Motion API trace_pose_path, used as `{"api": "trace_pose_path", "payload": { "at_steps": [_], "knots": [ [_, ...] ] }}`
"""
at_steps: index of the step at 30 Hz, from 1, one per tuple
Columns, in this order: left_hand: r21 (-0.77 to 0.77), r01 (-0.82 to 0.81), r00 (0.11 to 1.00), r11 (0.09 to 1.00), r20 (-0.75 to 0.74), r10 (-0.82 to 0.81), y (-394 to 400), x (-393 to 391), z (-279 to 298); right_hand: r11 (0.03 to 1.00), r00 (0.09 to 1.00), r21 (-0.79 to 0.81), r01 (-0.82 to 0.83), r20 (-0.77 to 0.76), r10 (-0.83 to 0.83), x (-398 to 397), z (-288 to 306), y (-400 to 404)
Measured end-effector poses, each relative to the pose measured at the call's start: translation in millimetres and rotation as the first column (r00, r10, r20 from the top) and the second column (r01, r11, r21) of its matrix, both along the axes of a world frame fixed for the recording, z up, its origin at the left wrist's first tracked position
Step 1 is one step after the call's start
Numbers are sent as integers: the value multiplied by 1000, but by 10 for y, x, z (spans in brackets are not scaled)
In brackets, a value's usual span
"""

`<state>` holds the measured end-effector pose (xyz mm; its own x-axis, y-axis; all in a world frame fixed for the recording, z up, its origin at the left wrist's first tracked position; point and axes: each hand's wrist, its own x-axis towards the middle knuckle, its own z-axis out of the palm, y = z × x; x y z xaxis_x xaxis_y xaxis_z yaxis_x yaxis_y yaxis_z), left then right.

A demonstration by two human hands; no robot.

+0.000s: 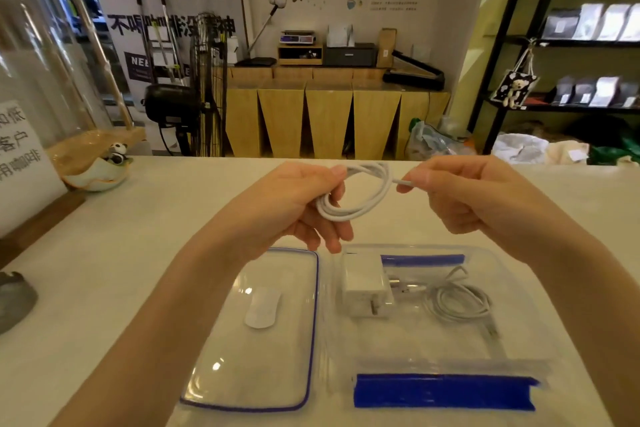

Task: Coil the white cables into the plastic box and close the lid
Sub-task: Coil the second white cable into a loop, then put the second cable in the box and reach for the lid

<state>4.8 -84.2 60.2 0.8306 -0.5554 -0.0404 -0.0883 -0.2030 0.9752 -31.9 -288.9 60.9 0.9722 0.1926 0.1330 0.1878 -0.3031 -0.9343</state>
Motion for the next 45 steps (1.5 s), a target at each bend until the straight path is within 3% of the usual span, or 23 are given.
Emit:
{"api": "trace_pose_path", "payload": {
  "at_steps": [5, 9, 12, 17, 22, 28, 35, 45],
  "knots": [
    [346, -28, 989, 938, 148, -25, -335, -92, -223, 978, 986, -198, 69, -133, -97, -152, -225, -209],
    [460, 9, 977, 888, 187, -107, -483, -204, -334, 968, 979, -252, 6, -195, -57, -280, -327, -270],
    [495, -1, 970, 869, 213, -121, -515, -223, -382, 960, 979, -278, 32, -186, -87, -302, -367, -319],
    [515, -66, 928, 855, 346, -137, -593, -266, -470, 890, 995, -449, 77, -28, -100, -278, -403, -349],
    [569, -170, 894, 805, 432, -116, -609, -362, -560, 727, 999, -686, 36, 50, -2, -267, -478, -276],
    [685, -192, 851, 702, 473, -228, -652, -443, -649, 513, 992, -858, 39, 93, 80, -280, -599, -164],
    [827, -163, 848, 539, 396, -352, -732, -454, -760, 427, 998, -904, 24, 45, 39, -241, -793, -49],
    [820, -74, 876, 568, 325, -356, -669, -447, -792, 319, 997, -947, -43, -18, 79, -183, -880, 23]
  ]
}}
